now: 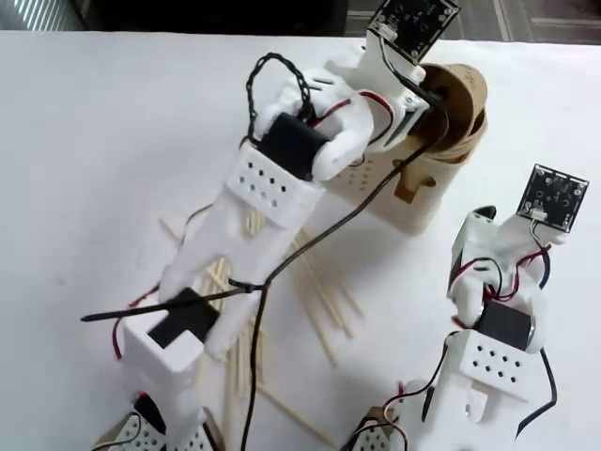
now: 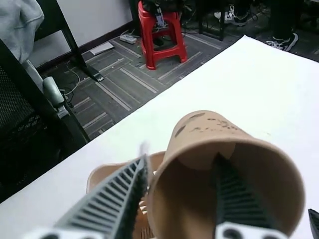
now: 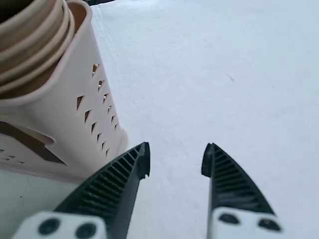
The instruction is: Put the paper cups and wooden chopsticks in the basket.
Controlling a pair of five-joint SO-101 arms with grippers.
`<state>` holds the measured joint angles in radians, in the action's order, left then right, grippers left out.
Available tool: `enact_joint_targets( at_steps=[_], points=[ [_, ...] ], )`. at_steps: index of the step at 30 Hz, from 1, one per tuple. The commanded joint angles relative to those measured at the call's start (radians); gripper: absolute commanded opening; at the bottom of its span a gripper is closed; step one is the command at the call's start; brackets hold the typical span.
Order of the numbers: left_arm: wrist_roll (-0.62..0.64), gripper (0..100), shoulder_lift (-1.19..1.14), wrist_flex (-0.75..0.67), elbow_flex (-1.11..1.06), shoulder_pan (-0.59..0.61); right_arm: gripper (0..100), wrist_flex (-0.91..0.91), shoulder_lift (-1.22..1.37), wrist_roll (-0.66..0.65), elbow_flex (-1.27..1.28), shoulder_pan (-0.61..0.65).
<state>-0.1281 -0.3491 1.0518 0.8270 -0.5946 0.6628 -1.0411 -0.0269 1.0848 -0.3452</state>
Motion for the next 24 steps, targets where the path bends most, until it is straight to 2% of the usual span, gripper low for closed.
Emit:
enact_joint_targets(
  at_steps=[1,15,24],
  points=[
    [0.014,22,0.016,-0.066,0.02,0.002,17.9,-0.016,-0.016,-0.008,-0.011,0.007],
    [0.014,19,-0.065,-0.344,0.018,-0.005,18.0,-0.018,-0.016,-0.008,-0.011,0.007],
    [0.012,19,-0.154,-0.367,0.02,-0.015,18.0,-0.018,-0.016,-0.008,-0.011,0.007]
  ],
)
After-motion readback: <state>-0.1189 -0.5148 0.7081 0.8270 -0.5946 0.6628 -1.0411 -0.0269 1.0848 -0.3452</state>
